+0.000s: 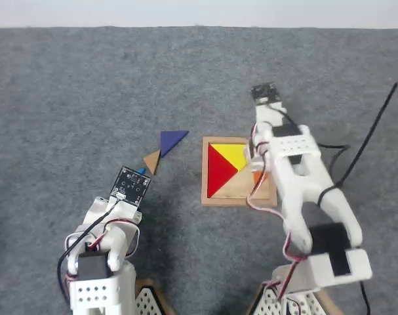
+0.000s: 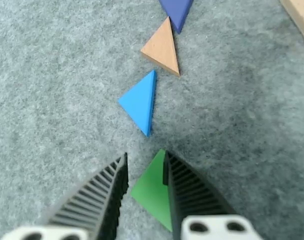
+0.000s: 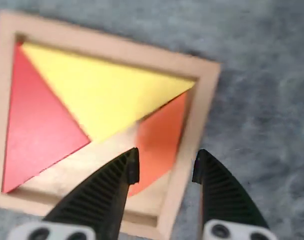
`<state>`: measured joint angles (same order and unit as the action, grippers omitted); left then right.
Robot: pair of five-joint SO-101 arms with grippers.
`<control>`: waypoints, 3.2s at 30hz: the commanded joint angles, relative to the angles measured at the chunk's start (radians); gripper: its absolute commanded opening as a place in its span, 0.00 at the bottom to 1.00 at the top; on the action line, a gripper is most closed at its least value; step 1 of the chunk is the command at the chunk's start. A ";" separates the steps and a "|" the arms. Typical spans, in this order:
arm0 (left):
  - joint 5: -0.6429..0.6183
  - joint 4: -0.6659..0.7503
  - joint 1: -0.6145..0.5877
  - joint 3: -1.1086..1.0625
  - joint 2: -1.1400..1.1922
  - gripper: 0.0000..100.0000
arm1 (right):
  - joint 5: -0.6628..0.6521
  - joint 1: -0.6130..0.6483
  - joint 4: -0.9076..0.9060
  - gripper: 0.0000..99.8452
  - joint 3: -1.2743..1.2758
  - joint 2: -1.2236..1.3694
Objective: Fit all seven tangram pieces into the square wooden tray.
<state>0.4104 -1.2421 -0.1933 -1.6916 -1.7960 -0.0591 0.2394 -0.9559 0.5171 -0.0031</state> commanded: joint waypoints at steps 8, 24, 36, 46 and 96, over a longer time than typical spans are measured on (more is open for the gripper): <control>0.006 -0.012 -0.003 0.007 -0.020 0.11 | 0.008 0.010 0.073 0.19 0.005 0.061; 0.006 -0.012 -0.003 0.007 -0.020 0.11 | -0.028 -0.107 0.044 0.19 -0.143 0.165; 0.006 -0.006 -0.003 0.007 -0.020 0.11 | -0.015 -0.102 0.062 0.19 -0.075 -0.071; 0.034 0.043 -0.005 0.127 -0.018 0.11 | -0.020 -0.179 0.019 0.19 0.250 -0.512; 0.258 -0.166 0.032 0.834 1.459 0.20 | -0.244 -0.587 0.185 0.11 0.709 -0.636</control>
<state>0.6513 -1.4799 -0.1565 -0.8416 -0.3383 -0.2954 -0.3345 -0.7887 1.2306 -0.6061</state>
